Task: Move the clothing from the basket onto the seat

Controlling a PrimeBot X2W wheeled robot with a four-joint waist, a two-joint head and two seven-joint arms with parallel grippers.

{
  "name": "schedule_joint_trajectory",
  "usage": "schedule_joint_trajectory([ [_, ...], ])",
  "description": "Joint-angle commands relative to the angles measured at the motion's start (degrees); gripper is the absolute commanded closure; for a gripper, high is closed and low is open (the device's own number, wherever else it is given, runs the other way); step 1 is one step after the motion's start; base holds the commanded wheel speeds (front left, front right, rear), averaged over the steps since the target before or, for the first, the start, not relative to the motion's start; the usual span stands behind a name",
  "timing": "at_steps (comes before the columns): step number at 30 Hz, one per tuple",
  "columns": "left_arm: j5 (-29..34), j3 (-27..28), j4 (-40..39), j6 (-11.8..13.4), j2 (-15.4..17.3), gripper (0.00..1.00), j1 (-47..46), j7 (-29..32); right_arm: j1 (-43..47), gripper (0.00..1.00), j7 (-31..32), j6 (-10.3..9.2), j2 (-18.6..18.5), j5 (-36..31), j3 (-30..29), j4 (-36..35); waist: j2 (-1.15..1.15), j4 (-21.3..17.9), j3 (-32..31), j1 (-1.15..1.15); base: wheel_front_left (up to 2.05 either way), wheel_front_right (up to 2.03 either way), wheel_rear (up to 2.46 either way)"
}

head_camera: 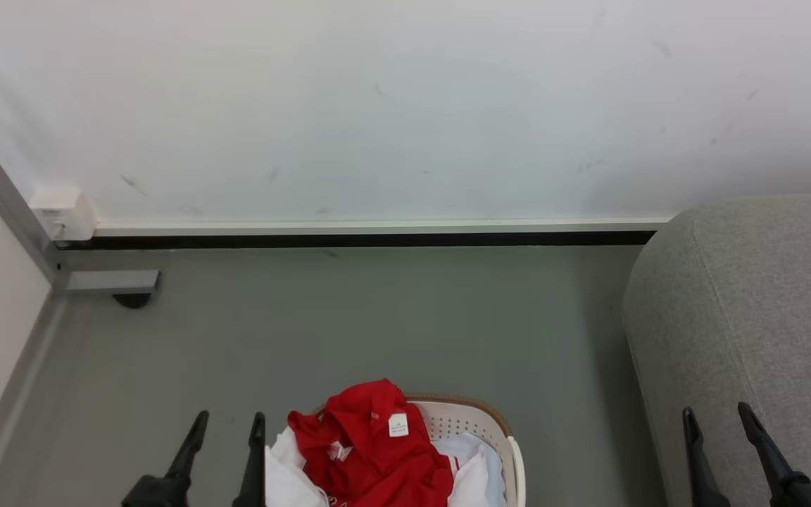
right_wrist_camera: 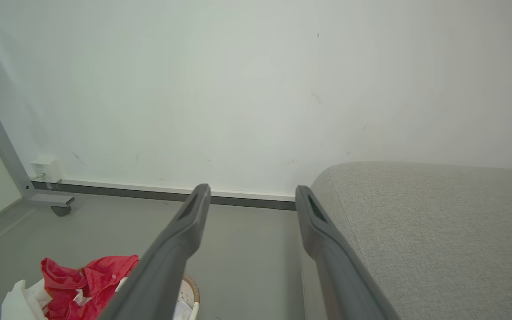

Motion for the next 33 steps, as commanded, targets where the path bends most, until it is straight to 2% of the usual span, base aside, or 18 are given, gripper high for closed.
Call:
schedule_joint_trajectory([
  [1,0.5,-0.2,0.1,-0.3,-0.1,0.0,-0.6,0.0,-0.6,0.0,-0.2,-0.12,-0.1,0.5,-0.3,-0.5,0.0,-0.3,0.4,0.0,0.0,0.0,0.0],
  [4,1.2,-1.5,0.5,-1.0,-0.1,0.0,-2.2,0.0,-1.2,0.0,-0.2,-0.12,0.0,0.5,-0.7,-1.1,0.0,-0.7,1.5,0.0,0.0,0.0,0.0],
  [9,3.1,-6.0,4.4,-3.2,-0.2,0.0,-8.4,0.0,-3.8,0.0,-0.1,-0.12,0.0,0.6,-0.8,-3.2,0.0,-1.7,7.4,0.0,0.0,0.0,0.0],
  [14,6.6,-12.0,12.4,-4.9,-0.1,0.0,-18.1,0.6,-8.5,0.0,-0.1,-0.12,0.2,0.0,-1.6,-6.2,0.0,-2.9,15.5,0.0,0.0,0.0,0.0],
  [18,9.4,-16.0,19.1,-5.6,-0.2,0.0,-25.4,4.3,-13.2,0.0,-0.1,-0.12,0.3,0.0,-0.9,-8.8,0.0,-4.9,22.6,0.0,0.0,0.0,0.0],
  [24,12.3,-18.7,29.7,-5.8,1.1,0.0,-34.1,11.8,-19.6,0.0,-0.1,-0.12,0.3,2.0,1.0,-13.0,0.0,-9.1,32.8,0.0,0.0,0.0,0.0],
  [28,13.4,-19.5,34.7,-5.7,2.3,0.0,-38.3,14.3,-22.0,0.0,-0.1,-0.12,0.3,4.1,2.0,-16.1,0.0,-11.3,38.3,0.0,0.0,0.0,0.0],
  [33,15.1,-19.7,39.2,-3.6,4.6,0.0,-43.0,16.7,-23.3,0.0,-0.1,-0.12,0.4,7.0,3.6,-19.4,0.0,-13.2,43.4,0.0,0.0,0.0,0.0],
])
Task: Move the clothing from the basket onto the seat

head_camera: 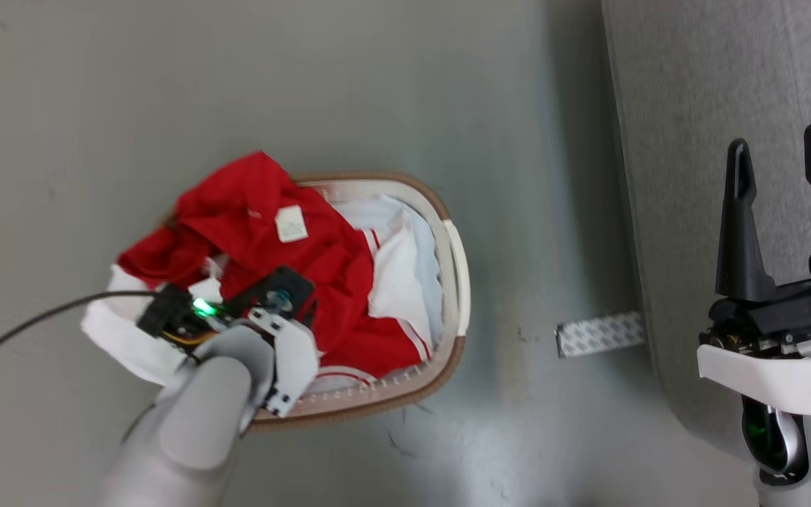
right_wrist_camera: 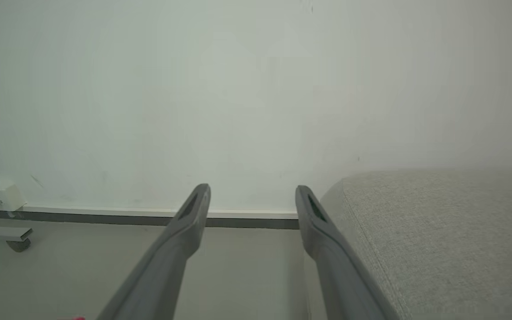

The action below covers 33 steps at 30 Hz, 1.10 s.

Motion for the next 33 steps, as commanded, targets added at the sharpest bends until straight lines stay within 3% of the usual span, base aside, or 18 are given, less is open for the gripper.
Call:
schedule_joint_trajectory([
  [1,0.9,0.1,1.1,0.5,1.0,0.0,-1.2,0.8,-1.1,0.0,0.0,-0.12,0.1,0.8,0.3,-0.7,0.0,-3.6,5.2,-0.03,0.0,0.0,0.0],
  [9,1.5,0.1,6.0,2.7,3.6,0.0,-6.4,2.4,-2.1,0.0,0.0,-0.12,0.1,3.8,2.5,-4.5,0.0,-6.9,10.9,-0.03,0.0,0.0,0.0],
  [10,1.4,0.1,6.5,2.8,3.7,0.2,-6.6,2.2,-2.1,0.0,0.0,-0.12,0.1,4.1,2.5,-4.6,0.0,-7.4,11.1,-0.03,0.0,0.0,0.0],
  [11,1.3,-0.1,6.9,3.2,3.7,1.0,-6.7,1.5,-2.0,0.0,0.0,-0.12,0.1,4.5,2.5,-4.5,0.0,-7.9,11.2,-0.03,0.0,0.0,0.0],
  [18,-1.0,0.0,8.2,4.3,0.3,1.0,-6.2,-2.9,0.9,0.0,0.0,-0.12,0.1,5.1,0.0,-2.4,0.0,-6.4,7.1,-0.03,0.0,0.0,0.0],
  [24,-4.1,-0.6,7.1,2.9,-2.6,1.0,0.1,-9.2,3.6,0.0,0.0,-0.12,0.1,2.9,-0.8,0.8,0.0,-2.0,-4.1,-0.03,0.0,0.0,0.0],
  [25,-4.1,-0.6,7.1,2.9,-2.6,1.0,0.1,-9.2,3.6,0.0,0.0,-0.12,0.1,2.9,-0.8,0.8,0.0,-2.0,-4.1,-0.03,0.0,0.0,0.0],
  [33,-10.7,-1.8,0.5,0.6,-4.5,1.0,11.0,-13.4,9.9,0.0,0.0,-0.12,0.0,-0.3,-2.1,4.1,0.0,4.1,-21.4,-0.03,0.0,0.0,0.0],
])
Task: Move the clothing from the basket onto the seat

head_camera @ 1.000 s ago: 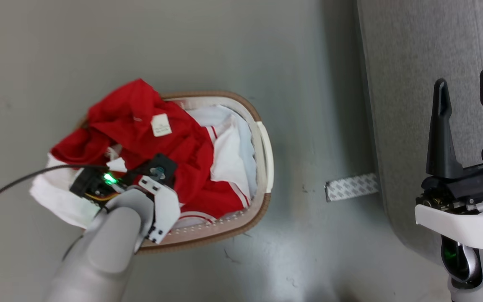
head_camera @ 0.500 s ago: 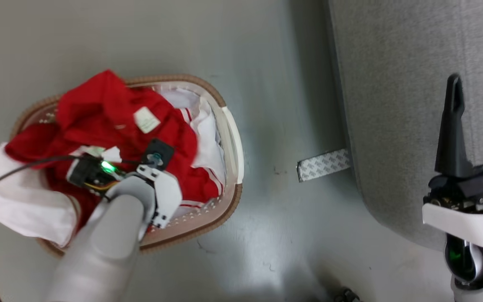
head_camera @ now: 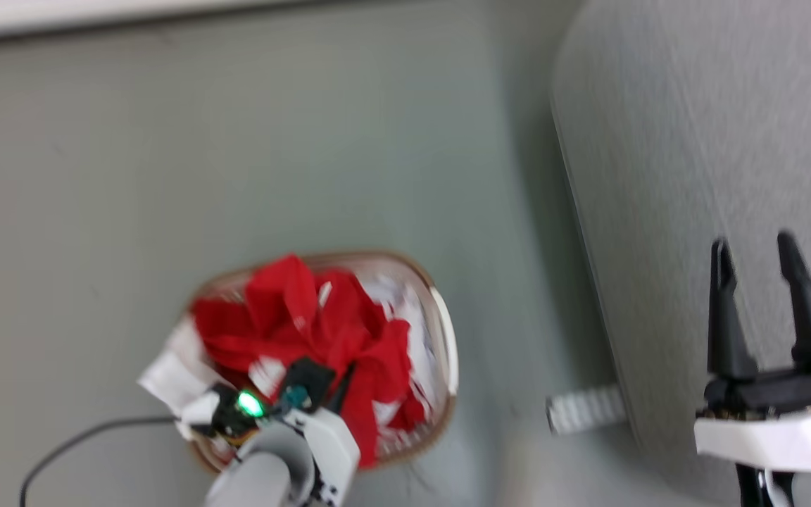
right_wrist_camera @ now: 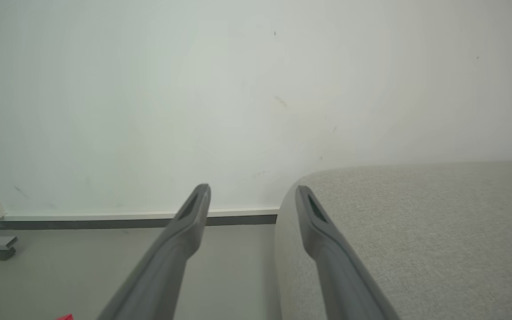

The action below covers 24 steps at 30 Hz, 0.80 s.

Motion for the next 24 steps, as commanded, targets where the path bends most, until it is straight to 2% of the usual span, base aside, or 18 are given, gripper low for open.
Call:
schedule_joint_trajectory([
  [1,-0.5,-0.2,-0.6,-0.2,-0.2,1.0,1.4,-0.3,1.3,0.0,0.0,-0.12,-0.1,-0.4,-0.4,0.4,0.0,6.0,-10.7,0.01,0.0,0.0,0.0],
  [5,-4.3,-1.3,-8.0,0.0,-0.3,1.0,6.0,0.8,4.9,0.0,0.0,-0.12,-0.1,-0.9,-1.0,1.3,0.0,8.1,-16.8,0.01,0.0,0.0,0.0],
  [12,-6.6,-3.7,-23.1,1.6,-0.2,1.0,10.5,6.1,10.3,0.0,0.0,-0.12,-0.1,-1.4,-1.9,2.2,0.0,10.2,-23.8,0.01,0.0,0.0,0.0],
  [18,-7.1,-2.4,-33.5,3.3,1.6,1.0,12.4,9.5,12.6,0.0,0.0,-0.12,-0.1,-2.2,-0.6,2.7,0.0,9.5,-26.8,0.01,0.0,0.0,0.0],
  [24,-7.8,-0.6,-39.4,4.6,4.0,1.0,13.3,11.7,14.2,0.0,0.0,-0.12,-0.4,-3.7,2.9,4.1,0.0,7.9,-28.5,0.01,0.0,0.0,0.0],
])
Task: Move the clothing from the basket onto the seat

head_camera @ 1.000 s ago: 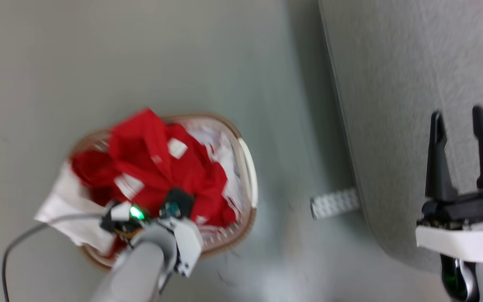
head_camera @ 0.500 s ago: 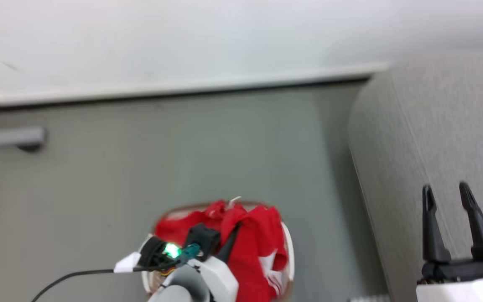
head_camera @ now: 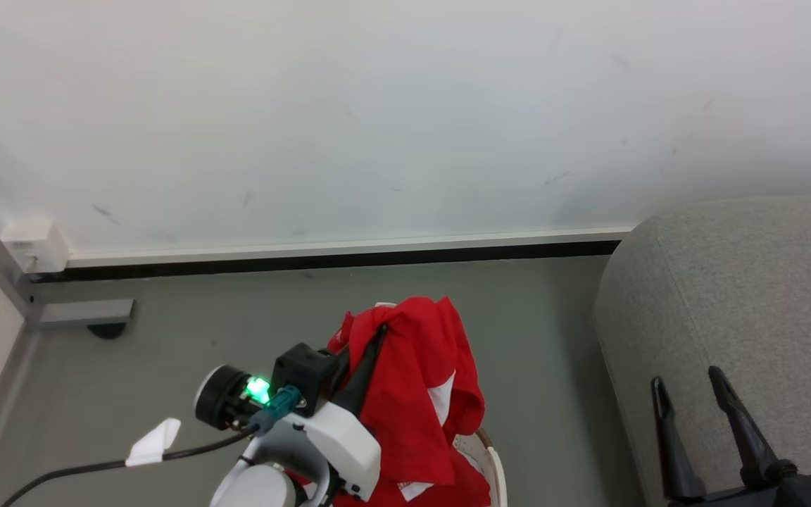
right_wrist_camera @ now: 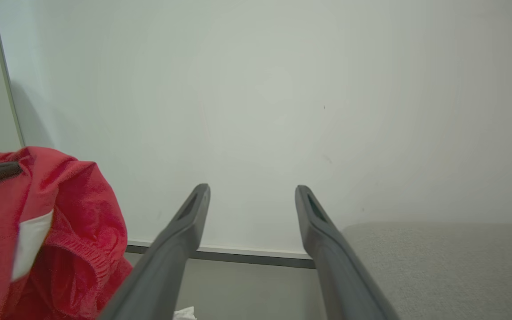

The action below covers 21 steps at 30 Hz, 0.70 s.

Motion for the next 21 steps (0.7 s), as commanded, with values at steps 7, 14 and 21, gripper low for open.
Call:
schedule_joint_trajectory([
  [7,-0.5,0.5,-3.0,0.9,1.1,1.0,0.6,0.5,-1.2,0.0,0.0,-0.12,-3.8,1.4,9.1,0.7,0.0,-1.4,-0.9,0.02,0.0,0.0,0.0],
  [14,-0.5,-0.8,-2.5,0.5,0.4,1.0,-0.6,0.1,-11.0,0.0,0.8,-0.12,-10.3,9.9,26.3,5.6,0.0,-1.6,-1.1,0.02,0.0,0.0,0.0],
  [21,-0.8,-3.1,-1.0,-0.1,-0.9,1.0,-1.6,-0.2,-22.7,0.0,7.4,-0.13,-12.3,24.7,37.9,11.0,0.0,0.2,-1.2,0.02,0.0,0.0,0.0],
])
